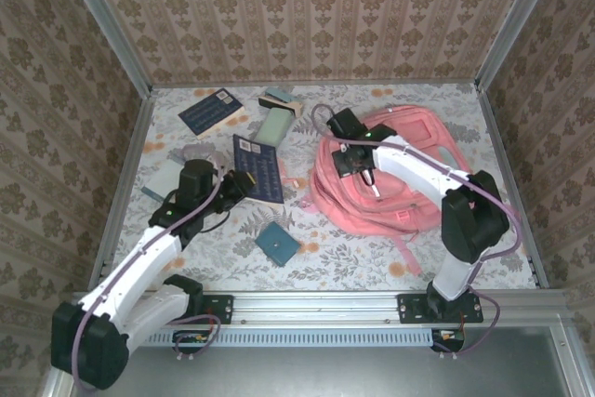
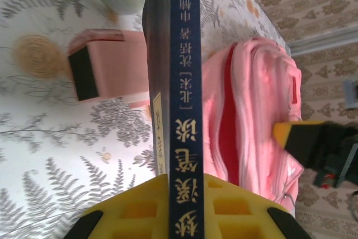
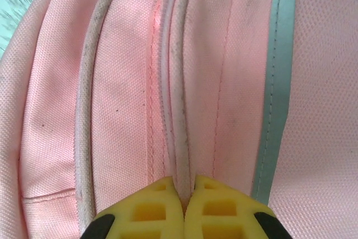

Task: Pack the student bag
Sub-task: Open the student bag at the center of the table.

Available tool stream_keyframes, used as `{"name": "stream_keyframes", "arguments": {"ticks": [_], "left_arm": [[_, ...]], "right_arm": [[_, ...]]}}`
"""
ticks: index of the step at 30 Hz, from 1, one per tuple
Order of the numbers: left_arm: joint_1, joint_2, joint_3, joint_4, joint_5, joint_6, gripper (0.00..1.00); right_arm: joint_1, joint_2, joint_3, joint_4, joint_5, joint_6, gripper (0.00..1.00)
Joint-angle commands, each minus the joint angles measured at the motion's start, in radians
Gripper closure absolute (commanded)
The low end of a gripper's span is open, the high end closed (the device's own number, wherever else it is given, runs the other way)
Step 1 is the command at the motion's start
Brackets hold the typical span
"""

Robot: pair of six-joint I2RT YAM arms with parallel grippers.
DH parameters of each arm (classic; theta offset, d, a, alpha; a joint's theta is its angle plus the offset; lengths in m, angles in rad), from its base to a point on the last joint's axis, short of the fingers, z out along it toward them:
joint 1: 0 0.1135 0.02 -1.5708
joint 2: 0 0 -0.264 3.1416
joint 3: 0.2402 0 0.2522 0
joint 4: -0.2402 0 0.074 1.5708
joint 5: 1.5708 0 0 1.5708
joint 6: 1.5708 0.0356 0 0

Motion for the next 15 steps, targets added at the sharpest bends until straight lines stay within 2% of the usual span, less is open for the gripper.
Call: {"name": "stream_keyframes", "arguments": {"ticks": [1,5,10,15], "left_arm": [[-0.061,0.053,0.067,0.176,-0.047,-0.033,1.0],[-0.122,0.161,0.104,0.318,-0.071,-0.071,1.0],[-0.209,0.327,0.186,0.463,-0.102,-0.101,1.0],[-0.282,0.554,0.293,0.63,-0.081,-0.156,1.0]], "right_arm": [[-0.021,-0.087,0.114,-0.003,-0.094,0.024,1.0],[-0.085,-0.124,0.166,-0.01,-0.2,0.075,1.0],[-0.183,-0.16,0.178,0.04,-0.39,0.177,1.0],[-0.22,-0.164,0.18,0.066,-0.469,0.225,1.0]]}}
